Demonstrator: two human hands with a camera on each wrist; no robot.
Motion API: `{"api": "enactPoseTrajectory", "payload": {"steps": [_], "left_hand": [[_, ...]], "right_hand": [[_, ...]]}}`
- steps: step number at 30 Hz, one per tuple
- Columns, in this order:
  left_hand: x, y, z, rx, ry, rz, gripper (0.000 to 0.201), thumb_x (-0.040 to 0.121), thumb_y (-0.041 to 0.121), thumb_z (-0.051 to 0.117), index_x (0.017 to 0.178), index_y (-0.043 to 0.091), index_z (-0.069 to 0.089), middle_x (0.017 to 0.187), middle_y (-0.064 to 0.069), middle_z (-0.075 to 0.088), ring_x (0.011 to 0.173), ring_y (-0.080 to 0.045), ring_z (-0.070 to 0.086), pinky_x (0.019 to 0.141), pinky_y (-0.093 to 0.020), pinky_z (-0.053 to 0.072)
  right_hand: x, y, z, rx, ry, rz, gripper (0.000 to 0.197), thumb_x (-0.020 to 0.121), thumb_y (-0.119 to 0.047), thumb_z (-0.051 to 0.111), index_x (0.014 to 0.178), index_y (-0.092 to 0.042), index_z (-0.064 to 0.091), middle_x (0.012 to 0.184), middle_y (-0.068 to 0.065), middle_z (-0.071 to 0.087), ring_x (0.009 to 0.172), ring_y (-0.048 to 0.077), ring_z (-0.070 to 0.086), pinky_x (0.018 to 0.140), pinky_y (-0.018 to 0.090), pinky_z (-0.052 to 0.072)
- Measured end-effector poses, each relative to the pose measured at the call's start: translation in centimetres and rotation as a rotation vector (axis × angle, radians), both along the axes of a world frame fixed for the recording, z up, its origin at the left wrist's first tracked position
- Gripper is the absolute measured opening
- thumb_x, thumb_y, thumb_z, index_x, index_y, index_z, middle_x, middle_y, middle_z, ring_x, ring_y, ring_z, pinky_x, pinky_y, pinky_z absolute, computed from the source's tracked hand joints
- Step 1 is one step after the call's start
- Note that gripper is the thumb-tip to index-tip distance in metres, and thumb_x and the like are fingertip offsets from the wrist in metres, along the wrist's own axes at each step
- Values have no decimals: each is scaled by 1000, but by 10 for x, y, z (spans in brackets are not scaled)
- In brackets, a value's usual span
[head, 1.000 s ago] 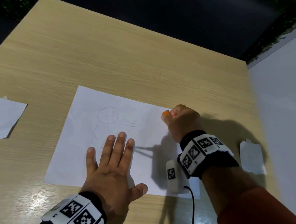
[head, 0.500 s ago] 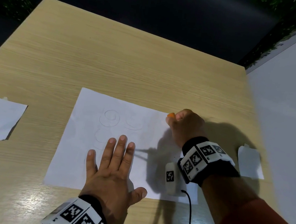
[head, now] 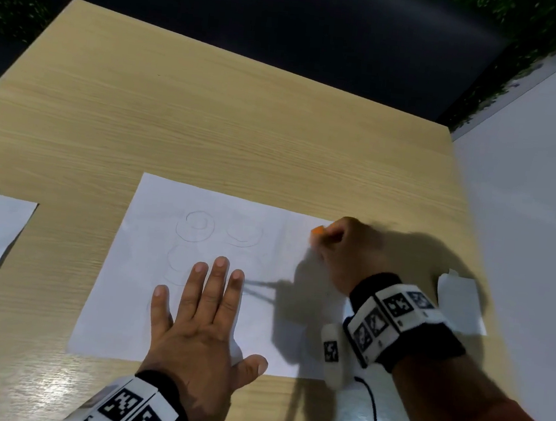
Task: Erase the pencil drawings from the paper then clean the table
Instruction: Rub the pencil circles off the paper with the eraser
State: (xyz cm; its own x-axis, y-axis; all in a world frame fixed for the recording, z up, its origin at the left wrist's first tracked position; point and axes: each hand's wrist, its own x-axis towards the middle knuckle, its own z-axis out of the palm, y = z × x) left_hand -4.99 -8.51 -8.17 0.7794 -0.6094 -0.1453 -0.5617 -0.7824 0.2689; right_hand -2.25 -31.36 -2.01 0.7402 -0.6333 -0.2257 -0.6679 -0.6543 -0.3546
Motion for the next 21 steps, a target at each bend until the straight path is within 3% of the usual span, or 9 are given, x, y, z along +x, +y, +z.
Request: {"api": "enactPoseTrajectory", "payload": {"steps": [4, 8, 11, 16, 21], "left_hand": [[-1, 0, 0, 20, -6, -5, 107, 61, 81, 39, 145, 15, 33, 154, -5, 27, 139, -24, 24, 106, -50, 4], [0, 0, -1, 40, 19, -7, 107, 62, 82, 39, 146, 16, 31, 155, -3, 25, 140, -23, 22, 106, -50, 5], [0, 1, 0, 42, 32, -7, 107, 62, 82, 39, 146, 15, 31, 155, -3, 25, 139, -23, 23, 106, -50, 6], [0, 0, 3, 57, 50, -8, 108, 61, 82, 40, 145, 15, 33, 154, -5, 27, 139, -24, 23, 106, -51, 5], [1, 2, 5, 91, 87, -16, 106, 64, 82, 38, 147, 15, 30, 155, -5, 23, 140, -23, 21, 106, -49, 3]], "right_hand": [[-13, 24, -2, 63, 82, 163, 22, 85, -44, 60, 80, -23, 60, 89, -1, 68, 87, 20, 60, 78, 23, 44], [-12, -9, 3, 13, 81, -17, 23, 89, -41, 56, 79, -21, 61, 93, 6, 71, 93, 27, 64, 80, 28, 47], [-7, -11, 7, -22, 59, -43, 24, 90, -39, 55, 84, -18, 64, 97, 8, 71, 96, 29, 64, 81, 29, 47], [-18, 35, 4, 133, 97, 205, 25, 86, -42, 61, 93, -19, 65, 95, 2, 69, 92, 20, 62, 77, 23, 43], [-18, 1, 4, -26, 97, 9, 26, 91, -39, 53, 92, -16, 65, 100, 7, 69, 98, 27, 62, 81, 27, 46]]}}
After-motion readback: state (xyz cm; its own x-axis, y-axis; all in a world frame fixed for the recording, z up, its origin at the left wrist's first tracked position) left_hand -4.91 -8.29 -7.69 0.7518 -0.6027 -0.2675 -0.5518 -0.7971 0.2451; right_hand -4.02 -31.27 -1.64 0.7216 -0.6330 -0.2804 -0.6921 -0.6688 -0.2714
